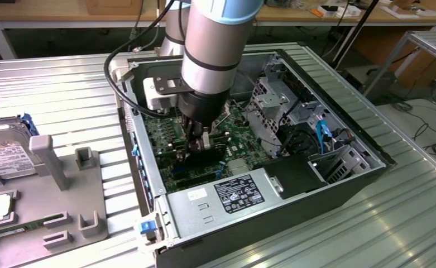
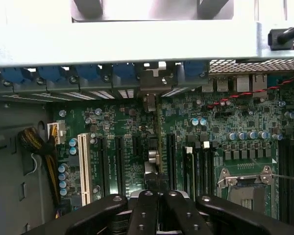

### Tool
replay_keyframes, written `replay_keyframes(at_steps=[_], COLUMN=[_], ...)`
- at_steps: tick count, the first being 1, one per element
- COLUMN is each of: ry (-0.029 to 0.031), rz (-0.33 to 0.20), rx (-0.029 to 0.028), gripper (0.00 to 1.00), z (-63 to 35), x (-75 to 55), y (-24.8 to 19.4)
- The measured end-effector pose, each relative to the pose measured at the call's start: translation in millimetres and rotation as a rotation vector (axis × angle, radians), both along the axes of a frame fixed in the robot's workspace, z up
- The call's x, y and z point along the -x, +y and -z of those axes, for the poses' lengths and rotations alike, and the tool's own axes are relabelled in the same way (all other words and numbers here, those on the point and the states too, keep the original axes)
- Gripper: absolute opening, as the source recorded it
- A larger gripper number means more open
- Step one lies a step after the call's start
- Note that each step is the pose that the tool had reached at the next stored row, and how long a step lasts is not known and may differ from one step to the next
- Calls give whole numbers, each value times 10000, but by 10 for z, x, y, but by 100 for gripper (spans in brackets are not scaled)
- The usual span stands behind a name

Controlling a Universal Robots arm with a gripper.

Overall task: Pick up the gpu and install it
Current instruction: 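Press down on the gpu until it lock into place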

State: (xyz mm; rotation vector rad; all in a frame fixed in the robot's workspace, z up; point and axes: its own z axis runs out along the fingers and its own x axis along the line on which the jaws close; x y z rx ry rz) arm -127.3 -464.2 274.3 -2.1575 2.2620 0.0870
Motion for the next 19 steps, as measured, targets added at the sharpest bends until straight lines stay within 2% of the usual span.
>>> replay_keyframes(at_steps=[8,13,16,17,19], ry=[-1,-2,1,3,1], rz=[0,-4,-4,-4,-5], rx=[-1,-2,1,3,2], gripper=[11,11,11,11,11], z=[34,34,37,37,44], x=[4,11,31,33,32], y=[5,-54,-47,-21,-10])
